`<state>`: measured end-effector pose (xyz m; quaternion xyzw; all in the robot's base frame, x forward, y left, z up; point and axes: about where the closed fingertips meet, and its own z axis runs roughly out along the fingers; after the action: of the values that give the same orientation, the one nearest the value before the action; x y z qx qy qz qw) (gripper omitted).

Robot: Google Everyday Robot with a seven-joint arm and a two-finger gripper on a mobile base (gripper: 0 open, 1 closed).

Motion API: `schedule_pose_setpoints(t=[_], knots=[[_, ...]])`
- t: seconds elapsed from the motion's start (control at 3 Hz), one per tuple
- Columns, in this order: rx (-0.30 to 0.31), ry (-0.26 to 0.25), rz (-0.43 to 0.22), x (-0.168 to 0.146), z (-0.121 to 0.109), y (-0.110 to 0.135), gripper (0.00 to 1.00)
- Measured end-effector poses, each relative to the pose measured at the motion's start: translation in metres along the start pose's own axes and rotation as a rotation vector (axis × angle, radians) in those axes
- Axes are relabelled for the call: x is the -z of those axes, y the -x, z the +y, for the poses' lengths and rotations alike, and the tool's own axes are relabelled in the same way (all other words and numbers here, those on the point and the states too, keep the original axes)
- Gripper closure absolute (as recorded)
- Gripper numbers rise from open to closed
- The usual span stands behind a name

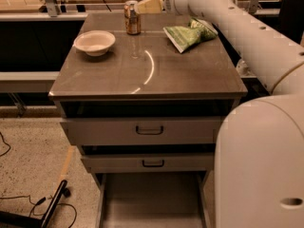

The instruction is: Place orange can into bottom drawer

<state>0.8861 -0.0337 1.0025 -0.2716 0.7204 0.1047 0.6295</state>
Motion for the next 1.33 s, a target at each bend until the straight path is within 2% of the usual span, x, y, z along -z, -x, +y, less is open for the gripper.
schedule_pose_setpoints(t=[0.33, 0.67, 1.33], knots=[[0.020, 0.008, 0.010, -0.032, 0.014, -0.004, 0.00], [0.010, 0.034, -0.006, -0.065, 0.031, -0.004, 0.00], [-0.045, 0.022, -0.047, -0.113, 0.046, -0.006, 0.00]])
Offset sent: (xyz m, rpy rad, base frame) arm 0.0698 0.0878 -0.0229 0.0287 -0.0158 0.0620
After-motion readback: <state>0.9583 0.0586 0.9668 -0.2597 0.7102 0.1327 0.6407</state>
